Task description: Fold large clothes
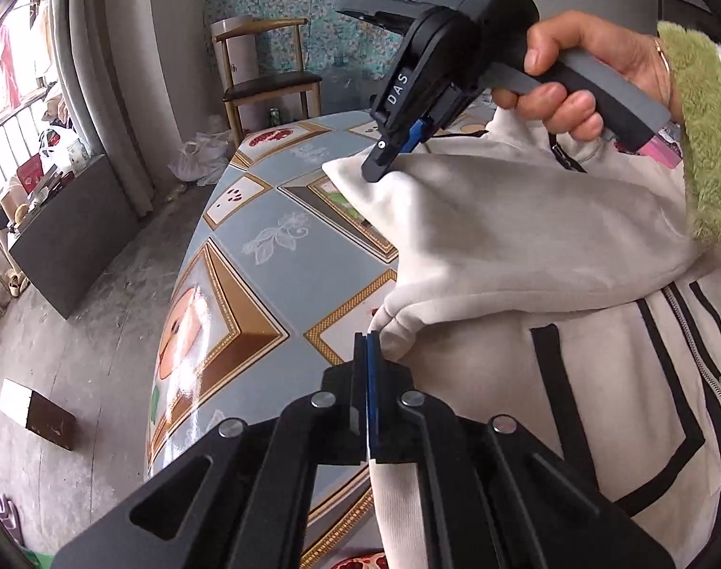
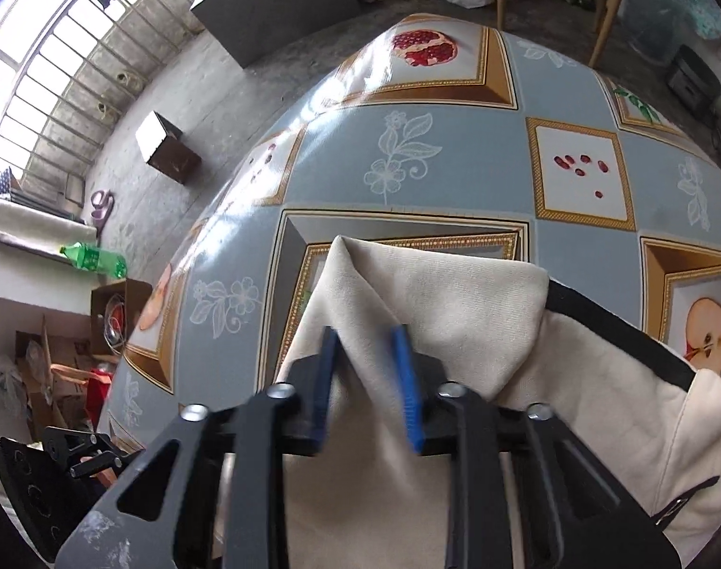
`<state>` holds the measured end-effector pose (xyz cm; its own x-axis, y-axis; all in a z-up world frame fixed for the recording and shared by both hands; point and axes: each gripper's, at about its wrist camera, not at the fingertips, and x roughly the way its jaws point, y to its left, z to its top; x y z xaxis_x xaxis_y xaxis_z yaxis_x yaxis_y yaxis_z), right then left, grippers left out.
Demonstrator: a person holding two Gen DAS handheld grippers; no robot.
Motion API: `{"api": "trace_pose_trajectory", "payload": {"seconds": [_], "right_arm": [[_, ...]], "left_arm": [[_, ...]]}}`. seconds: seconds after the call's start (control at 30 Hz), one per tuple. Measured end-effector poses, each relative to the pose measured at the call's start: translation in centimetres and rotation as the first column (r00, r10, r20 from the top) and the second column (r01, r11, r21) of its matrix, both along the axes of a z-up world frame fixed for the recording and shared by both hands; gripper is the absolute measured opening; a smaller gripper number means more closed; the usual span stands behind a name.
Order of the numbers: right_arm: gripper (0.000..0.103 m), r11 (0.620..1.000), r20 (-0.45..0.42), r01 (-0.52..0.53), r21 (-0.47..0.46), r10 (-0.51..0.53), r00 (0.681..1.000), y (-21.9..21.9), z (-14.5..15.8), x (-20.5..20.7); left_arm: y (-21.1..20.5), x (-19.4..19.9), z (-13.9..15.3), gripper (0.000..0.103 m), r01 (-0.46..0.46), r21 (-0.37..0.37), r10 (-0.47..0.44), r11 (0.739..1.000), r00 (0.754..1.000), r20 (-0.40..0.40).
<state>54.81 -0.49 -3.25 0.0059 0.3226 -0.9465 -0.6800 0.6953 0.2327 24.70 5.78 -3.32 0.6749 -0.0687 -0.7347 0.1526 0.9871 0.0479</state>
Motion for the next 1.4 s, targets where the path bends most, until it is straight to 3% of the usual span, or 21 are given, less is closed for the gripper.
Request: {"api": "trace_pose_trajectory", "payload": {"seconds": [0.2, 0.33, 0.5, 0.53, 0.63, 0.73, 0.8, 0.87, 0.97, 1.07, 1.17, 1.27, 1.33, 1.4], "right_arm": [[0.004, 0.997, 0.053, -0.013, 0.071, 0.009, 0.999, 1.1, 1.5, 0.0], [0.004, 0.997, 0.078, -0.019, 0.070, 0.014, 0.997, 2.5, 0.4, -0.2], [0.009, 0.996, 0.082, 0.011, 0.085, -0.018, 0.996, 2.2, 0.2, -0.6], [0.013, 0.996, 0.080, 0.020, 0.089, -0.027, 0.996, 1.8, 0.7, -0.7], [0.046, 0.990, 0.144, 0.060, 0.124, -0.078, 0.987, -1.1, 3.4, -1.6], [0.053, 0.974, 0.175, 0.147, 0.175, -0.178, 0.968, -7.3, 6.5, -2.6], [0.061, 0.946, 0.186, 0.242, 0.215, -0.283, 0.941, -12.5, 8.2, -3.9], [0.063, 0.898, 0.169, 0.364, 0.246, -0.410, 0.896, -18.7, 9.3, -5.4], [0.063, 0.790, 0.133, 0.560, 0.248, -0.600, 0.788, -27.9, 9.6, -8.2], [0.065, 0.685, 0.061, 0.695, 0.219, -0.721, 0.691, -34.4, 7.4, -11.2], [0.063, 0.596, -0.021, 0.780, 0.189, -0.792, 0.611, -37.5, 4.3, -13.4], [0.060, 0.529, -0.095, 0.825, 0.199, -0.827, 0.554, -38.8, 1.8, -14.3], [0.055, 0.494, -0.155, 0.845, 0.206, -0.836, 0.527, -39.2, 0.4, -14.0], [0.050, 0.491, -0.190, 0.849, 0.196, -0.830, 0.524, -39.0, -0.8, -13.4]], "left_arm": [[0.3, 0.0, -0.6, 0.001, -0.047, 0.014, 0.048, 0.999, 0.998, -0.036], [0.2, -0.8, -0.8, 0.001, -0.052, 0.008, 0.052, 0.999, 0.997, -0.050], [0.4, -1.4, -0.7, 0.001, -0.042, -0.023, 0.041, 0.999, 0.997, -0.058], [0.6, -1.4, -0.7, 0.001, -0.042, -0.031, 0.040, 0.999, 0.997, -0.061], [1.1, -1.5, -0.1, 0.001, -0.037, -0.057, 0.034, 0.998, 0.998, -0.054], [1.3, -1.3, 0.6, 0.001, -0.027, -0.070, 0.024, 0.997, 0.999, -0.044], [1.4, -0.9, 1.0, 0.001, -0.019, -0.076, 0.016, 0.997, 0.999, -0.035], [1.5, -0.2, 1.2, 0.001, -0.021, -0.080, 0.018, 0.997, 0.999, -0.038], [1.3, 1.7, 0.9, 0.008, -0.021, -0.079, 0.015, 0.997, 0.997, -0.078], [0.9, 3.1, 0.2, 0.008, -0.031, -0.057, 0.025, 0.998, 0.994, -0.107], [0.9, 3.2, -0.3, 0.008, -0.050, -0.044, 0.045, 0.998, 0.993, -0.113], [0.8, 3.1, -0.4, 0.008, -0.059, -0.029, 0.056, 0.998, 0.993, -0.104], [0.5, 3.0, -0.4, 0.008, -0.063, -0.009, 0.062, 0.998, 0.993, -0.100], [0.2, 2.9, -0.4, 0.008, -0.064, 0.014, 0.065, 0.998, 0.993, -0.096]]}}
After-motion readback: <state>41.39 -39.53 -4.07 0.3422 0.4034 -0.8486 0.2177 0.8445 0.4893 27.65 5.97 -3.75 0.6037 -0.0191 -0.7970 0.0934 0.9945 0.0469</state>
